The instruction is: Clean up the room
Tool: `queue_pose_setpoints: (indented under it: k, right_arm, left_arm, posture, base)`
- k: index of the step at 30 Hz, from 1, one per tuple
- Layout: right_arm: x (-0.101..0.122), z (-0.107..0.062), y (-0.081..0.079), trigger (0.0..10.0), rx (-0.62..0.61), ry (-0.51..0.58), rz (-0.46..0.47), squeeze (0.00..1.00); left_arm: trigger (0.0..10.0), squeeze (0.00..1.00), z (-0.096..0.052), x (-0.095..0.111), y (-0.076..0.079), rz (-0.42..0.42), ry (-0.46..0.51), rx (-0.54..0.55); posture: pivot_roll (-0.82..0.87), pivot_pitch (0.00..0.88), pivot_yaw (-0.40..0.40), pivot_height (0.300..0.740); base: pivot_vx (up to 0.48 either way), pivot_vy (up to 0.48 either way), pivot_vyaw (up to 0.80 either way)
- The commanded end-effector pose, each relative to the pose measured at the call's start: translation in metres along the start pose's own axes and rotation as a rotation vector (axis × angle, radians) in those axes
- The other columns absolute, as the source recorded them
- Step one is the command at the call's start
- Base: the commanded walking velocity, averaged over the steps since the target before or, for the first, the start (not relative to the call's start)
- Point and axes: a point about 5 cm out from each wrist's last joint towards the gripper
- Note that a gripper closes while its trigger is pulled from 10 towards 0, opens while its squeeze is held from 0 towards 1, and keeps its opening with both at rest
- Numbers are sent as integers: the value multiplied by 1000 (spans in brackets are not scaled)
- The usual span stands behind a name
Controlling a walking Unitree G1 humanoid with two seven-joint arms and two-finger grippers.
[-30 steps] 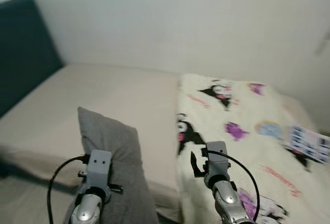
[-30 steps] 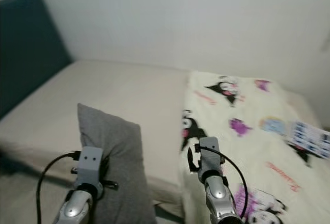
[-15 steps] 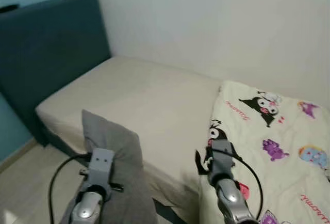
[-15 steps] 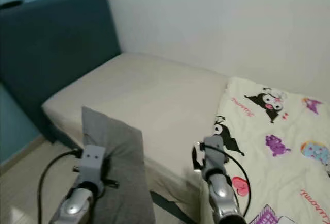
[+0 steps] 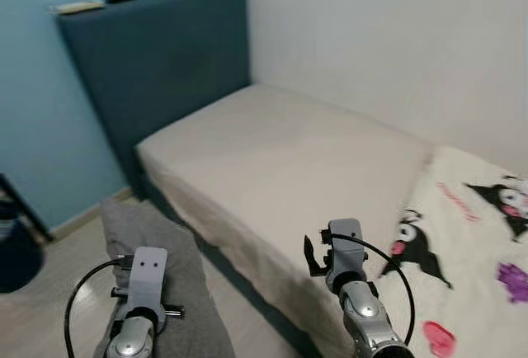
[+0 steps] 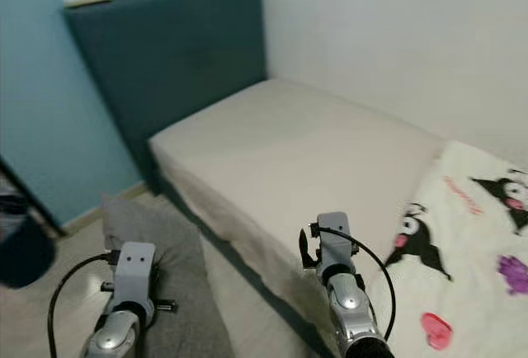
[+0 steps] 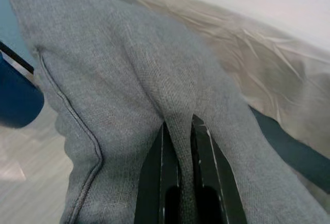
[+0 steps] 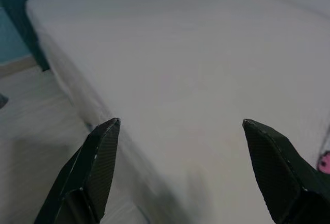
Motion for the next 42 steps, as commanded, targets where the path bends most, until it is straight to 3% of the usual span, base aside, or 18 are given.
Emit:
queue_pose_setpoints:
  k: [1,42]
  right_arm:
    - [-7,-2,-2,10000,8,-34,0,0]
    - [-11,-4,-2,10000,36,-60,-7,0]
  left_arm:
    - [10000,0,2,10,-2,4,45,3]
    - [10000,0,2,14,6,-16,35,-23]
  posture:
    - [62,102,-19,740]
    - [55,99,-26,740]
  base:
    - [0,0,800]
    - [0,0,800]
Point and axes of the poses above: a point about 5 cm out from each wrist's last joint towards the gripper, its own z axis pointing out of the wrist towards the gripper, its own x axis along the axis of the wrist's last joint, y = z × x, and after that the axes turned 4 degrees about z, right-handed
